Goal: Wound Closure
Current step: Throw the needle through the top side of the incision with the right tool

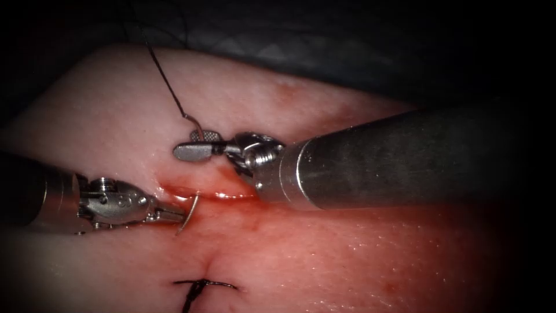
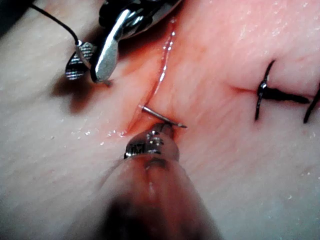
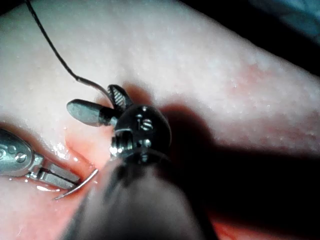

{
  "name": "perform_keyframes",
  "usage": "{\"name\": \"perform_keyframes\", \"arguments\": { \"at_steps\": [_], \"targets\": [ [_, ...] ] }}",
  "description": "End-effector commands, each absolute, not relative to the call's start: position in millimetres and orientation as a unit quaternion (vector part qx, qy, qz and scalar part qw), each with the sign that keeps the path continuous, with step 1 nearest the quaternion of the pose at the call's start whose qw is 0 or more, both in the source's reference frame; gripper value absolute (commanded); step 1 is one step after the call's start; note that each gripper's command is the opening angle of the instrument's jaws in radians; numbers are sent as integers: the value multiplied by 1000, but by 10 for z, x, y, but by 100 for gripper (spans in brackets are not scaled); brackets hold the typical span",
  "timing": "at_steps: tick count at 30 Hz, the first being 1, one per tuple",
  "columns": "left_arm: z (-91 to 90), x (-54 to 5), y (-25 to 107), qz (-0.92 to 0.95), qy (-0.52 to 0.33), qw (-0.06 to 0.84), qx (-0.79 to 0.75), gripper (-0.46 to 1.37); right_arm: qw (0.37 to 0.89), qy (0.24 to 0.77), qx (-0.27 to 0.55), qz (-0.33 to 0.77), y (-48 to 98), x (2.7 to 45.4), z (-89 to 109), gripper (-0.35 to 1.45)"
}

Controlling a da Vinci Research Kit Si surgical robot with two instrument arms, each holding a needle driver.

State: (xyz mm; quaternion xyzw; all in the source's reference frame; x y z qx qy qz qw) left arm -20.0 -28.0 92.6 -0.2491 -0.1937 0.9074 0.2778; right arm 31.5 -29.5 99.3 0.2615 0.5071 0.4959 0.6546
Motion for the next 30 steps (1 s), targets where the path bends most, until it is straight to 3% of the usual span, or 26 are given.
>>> {"name": "perform_keyframes", "arguments": {
  "at_steps": [1,7,19,22,26,30],
  "targets": [
    [925,-199,-280,907,-198,277,-250,-25,664,511,251,485,-294,313,994,107],
    [926,-200,-280,907,-198,277,-250,-26,718,532,185,409,-272,310,985,112],
    [927,-202,-282,907,-199,275,-247,-28,766,521,110,360,-267,313,986,103],
    [926,-203,-282,907,-199,275,-247,-28,776,515,96,351,-266,313,988,72],
    [926,-203,-283,907,-199,275,-247,-28,786,503,100,346,-268,314,993,12],
    [926,-203,-283,908,-199,275,-247,-28,797,490,102,339,-275,318,1003,13]
  ]
}}
